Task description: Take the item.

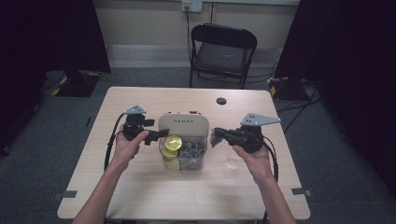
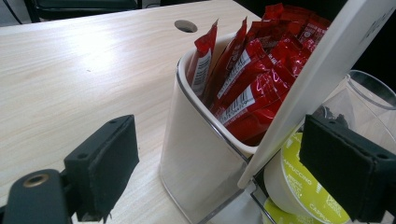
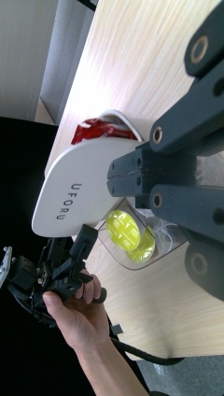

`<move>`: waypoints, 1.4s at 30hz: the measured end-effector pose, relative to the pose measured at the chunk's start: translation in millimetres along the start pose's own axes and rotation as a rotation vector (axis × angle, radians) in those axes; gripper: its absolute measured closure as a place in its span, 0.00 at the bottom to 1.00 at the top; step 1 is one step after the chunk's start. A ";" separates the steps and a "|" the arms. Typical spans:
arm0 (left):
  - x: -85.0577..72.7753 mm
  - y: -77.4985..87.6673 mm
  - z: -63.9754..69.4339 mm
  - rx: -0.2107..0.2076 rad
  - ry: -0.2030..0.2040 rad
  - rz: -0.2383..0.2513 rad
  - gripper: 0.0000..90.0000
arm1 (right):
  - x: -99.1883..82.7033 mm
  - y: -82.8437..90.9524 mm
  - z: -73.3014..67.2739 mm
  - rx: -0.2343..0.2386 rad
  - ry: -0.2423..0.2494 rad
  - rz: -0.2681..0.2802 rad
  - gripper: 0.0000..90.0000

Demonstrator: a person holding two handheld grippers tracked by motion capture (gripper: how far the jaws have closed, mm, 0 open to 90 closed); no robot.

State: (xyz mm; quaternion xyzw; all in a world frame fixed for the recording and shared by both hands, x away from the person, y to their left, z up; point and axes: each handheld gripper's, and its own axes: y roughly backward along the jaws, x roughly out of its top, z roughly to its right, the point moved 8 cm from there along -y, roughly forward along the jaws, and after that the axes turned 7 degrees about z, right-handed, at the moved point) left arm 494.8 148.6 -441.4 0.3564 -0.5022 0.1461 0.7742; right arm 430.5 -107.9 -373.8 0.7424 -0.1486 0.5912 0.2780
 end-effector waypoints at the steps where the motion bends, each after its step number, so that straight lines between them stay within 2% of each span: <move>1: 0.0 -0.1 0.1 0.000 0.001 0.000 0.13 | -0.2 1.2 0.6 -0.003 0.000 0.000 1.00; 13: 0.0 -0.1 0.3 -0.002 0.003 0.001 0.13 | -1.5 24.4 12.0 -0.051 0.000 -0.001 1.00; 14: -0.1 0.3 0.2 0.007 -0.001 -0.004 0.13 | -3.6 27.7 15.6 -0.065 -0.001 -0.003 1.00; 28: -0.6 0.0 1.1 0.010 0.004 -0.008 0.13 | -29.1 45.7 36.0 -0.124 -0.039 -0.028 1.00; 32: -0.6 -0.1 1.0 0.010 0.004 -0.008 0.13 | -34.9 48.4 41.4 -0.138 -0.051 -0.025 1.00; 42: -2.2 -1.7 1.1 0.008 -0.004 -0.017 0.13 | -50.9 45.2 54.8 -0.161 -0.067 -0.058 1.00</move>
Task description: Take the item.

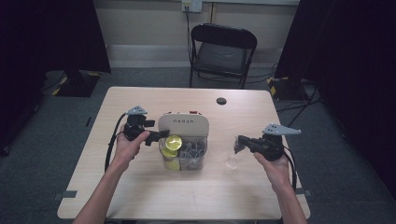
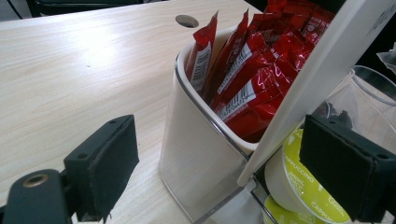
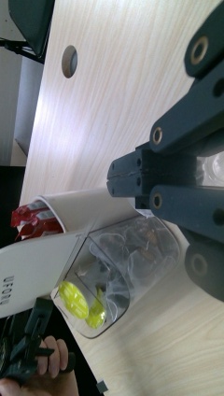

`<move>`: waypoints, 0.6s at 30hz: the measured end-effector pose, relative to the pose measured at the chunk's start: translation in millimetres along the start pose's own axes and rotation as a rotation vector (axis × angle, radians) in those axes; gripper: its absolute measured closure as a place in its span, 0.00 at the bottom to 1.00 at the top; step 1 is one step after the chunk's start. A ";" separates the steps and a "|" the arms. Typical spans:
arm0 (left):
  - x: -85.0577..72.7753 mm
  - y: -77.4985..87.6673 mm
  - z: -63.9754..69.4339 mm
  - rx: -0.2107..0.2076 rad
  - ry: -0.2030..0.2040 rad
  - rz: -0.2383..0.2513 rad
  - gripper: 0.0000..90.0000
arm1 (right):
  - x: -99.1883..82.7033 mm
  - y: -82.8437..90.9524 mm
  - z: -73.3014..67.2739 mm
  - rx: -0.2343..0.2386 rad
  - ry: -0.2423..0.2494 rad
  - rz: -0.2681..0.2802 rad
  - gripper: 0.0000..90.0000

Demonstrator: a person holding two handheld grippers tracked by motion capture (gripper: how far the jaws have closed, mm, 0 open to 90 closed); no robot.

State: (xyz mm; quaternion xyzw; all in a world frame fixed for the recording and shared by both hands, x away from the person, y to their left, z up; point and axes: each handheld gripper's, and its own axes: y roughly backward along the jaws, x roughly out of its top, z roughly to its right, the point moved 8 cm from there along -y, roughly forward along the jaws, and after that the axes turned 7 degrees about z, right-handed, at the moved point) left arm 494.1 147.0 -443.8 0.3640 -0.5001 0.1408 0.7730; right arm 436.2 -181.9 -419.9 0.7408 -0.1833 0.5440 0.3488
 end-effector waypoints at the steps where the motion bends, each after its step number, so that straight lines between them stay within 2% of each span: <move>1: 0.0 0.0 0.0 0.000 0.000 0.000 0.13 | 0.0 0.0 0.0 0.000 0.000 0.000 1.00; 11: 0.0 0.0 0.2 -0.001 0.001 0.002 0.13 | -11.1 -6.3 10.4 -0.020 -0.008 -0.029 1.00; 18: 0.0 0.1 0.2 0.000 -0.002 0.002 0.13 | -16.9 -10.8 9.8 -0.003 -0.018 -0.046 1.00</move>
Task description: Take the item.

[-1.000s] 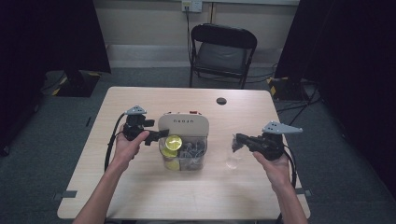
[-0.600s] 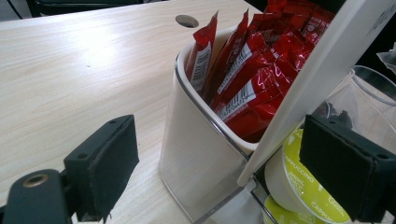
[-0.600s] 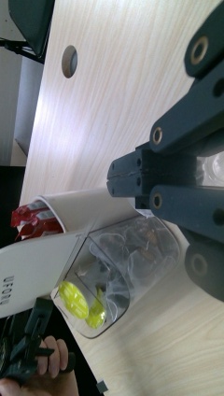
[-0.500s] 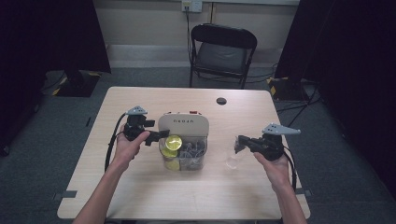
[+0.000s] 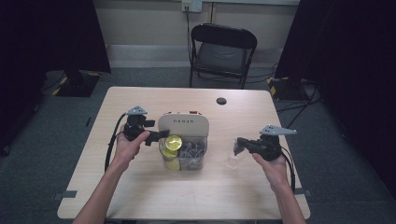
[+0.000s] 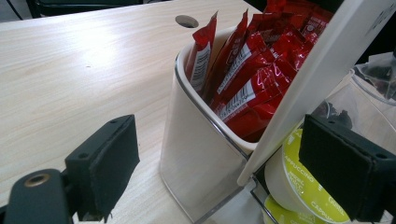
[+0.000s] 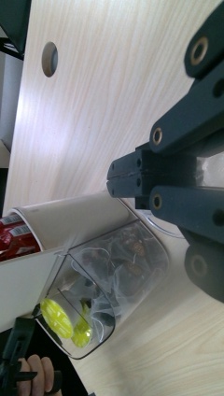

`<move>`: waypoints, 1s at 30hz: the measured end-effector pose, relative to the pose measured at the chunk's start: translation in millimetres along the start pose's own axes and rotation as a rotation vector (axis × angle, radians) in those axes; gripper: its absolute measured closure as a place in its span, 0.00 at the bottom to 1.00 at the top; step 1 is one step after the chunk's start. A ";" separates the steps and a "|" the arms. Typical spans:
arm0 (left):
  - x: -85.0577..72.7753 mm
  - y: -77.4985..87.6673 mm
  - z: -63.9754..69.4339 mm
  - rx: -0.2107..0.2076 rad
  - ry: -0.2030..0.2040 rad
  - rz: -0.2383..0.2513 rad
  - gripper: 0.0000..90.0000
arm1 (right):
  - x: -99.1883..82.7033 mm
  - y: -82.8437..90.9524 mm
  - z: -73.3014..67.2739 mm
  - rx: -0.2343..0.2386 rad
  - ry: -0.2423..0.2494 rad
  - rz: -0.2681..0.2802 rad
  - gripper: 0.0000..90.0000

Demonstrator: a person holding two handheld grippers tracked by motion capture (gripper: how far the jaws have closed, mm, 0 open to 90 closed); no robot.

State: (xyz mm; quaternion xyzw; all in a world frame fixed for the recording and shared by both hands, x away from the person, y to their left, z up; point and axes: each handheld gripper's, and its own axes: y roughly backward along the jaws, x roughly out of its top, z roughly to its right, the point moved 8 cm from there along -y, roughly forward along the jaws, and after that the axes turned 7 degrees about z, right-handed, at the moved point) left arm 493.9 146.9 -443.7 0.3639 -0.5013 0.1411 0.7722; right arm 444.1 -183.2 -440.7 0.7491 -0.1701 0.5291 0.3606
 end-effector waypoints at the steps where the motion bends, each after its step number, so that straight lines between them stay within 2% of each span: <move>1: 0.0 0.0 0.0 0.000 0.000 0.000 0.13 | -0.7 -0.6 -0.4 -0.002 -0.003 -0.004 1.00; 9: -0.4 -0.1 0.2 0.001 0.003 0.000 0.14 | -4.7 -3.0 -2.4 0.005 0.000 -0.023 1.00; 24: -0.4 0.0 0.1 -0.002 0.003 -0.002 0.14 | -12.9 -5.8 0.6 -0.009 -0.009 -0.049 0.98; 30: -0.4 -0.1 0.2 0.001 0.003 0.000 0.14 | -13.5 -6.8 -0.2 -0.008 -0.008 -0.053 0.93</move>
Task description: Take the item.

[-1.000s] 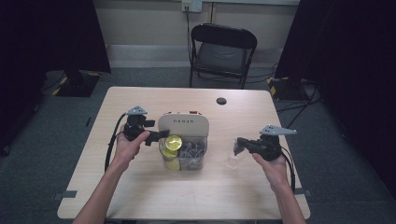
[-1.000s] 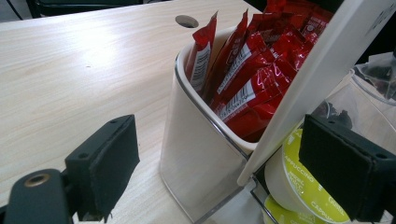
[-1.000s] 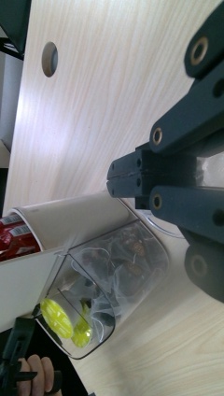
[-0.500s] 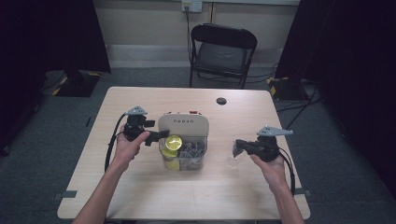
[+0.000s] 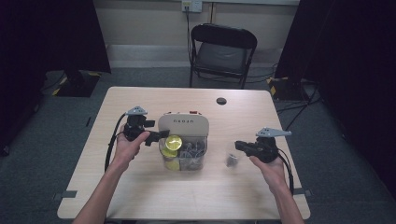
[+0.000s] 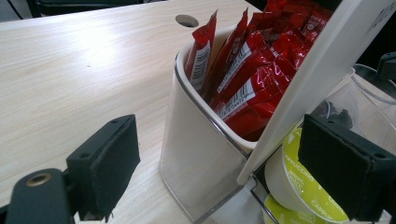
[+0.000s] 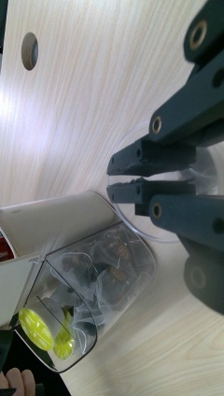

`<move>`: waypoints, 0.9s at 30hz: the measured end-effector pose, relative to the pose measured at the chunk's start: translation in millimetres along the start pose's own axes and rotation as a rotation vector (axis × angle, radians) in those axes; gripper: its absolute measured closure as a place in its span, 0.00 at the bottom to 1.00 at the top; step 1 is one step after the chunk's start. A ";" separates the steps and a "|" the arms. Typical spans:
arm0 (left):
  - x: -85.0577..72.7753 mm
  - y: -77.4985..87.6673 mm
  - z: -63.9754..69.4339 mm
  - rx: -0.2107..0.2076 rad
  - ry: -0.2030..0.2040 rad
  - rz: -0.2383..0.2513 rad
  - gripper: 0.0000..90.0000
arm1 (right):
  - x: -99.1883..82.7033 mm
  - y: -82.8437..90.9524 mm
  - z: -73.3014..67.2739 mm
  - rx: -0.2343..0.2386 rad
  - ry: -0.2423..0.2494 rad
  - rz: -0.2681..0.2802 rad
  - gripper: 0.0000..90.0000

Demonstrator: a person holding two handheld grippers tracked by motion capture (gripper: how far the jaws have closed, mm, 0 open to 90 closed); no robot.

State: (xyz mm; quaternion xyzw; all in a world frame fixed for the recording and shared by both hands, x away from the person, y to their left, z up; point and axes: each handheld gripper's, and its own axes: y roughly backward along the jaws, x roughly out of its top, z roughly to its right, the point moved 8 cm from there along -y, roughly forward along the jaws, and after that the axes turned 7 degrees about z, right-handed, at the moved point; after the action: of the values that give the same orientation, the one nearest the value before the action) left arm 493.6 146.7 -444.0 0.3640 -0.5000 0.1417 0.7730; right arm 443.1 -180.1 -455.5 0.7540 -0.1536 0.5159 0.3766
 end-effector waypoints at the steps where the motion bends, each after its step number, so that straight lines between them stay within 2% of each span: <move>1: 0.0 0.1 0.0 -0.002 0.000 -0.001 0.14 | 0.0 0.1 -0.1 -0.001 0.000 -0.001 0.92; 5: 0.1 0.0 0.1 0.000 0.000 0.000 0.14 | 0.8 1.2 1.0 -0.010 0.005 0.006 0.85; 18: 0.1 0.3 0.4 0.000 0.000 0.000 0.14 | 6.2 11.2 4.3 -0.047 -0.005 0.036 0.74; 23: -0.1 1.0 0.5 0.001 0.002 -0.002 0.15 | 5.4 15.8 6.1 -0.067 -0.008 0.040 0.68; 27: 0.0 1.1 1.4 -0.005 0.003 0.003 0.17 | 1.6 18.6 5.2 -0.068 -0.005 0.025 0.67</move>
State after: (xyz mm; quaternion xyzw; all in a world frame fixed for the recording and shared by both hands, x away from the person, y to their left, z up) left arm 492.0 146.5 -443.2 0.3611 -0.4998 0.1424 0.7743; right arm 435.7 -196.1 -447.5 0.7400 -0.1816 0.5131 0.3952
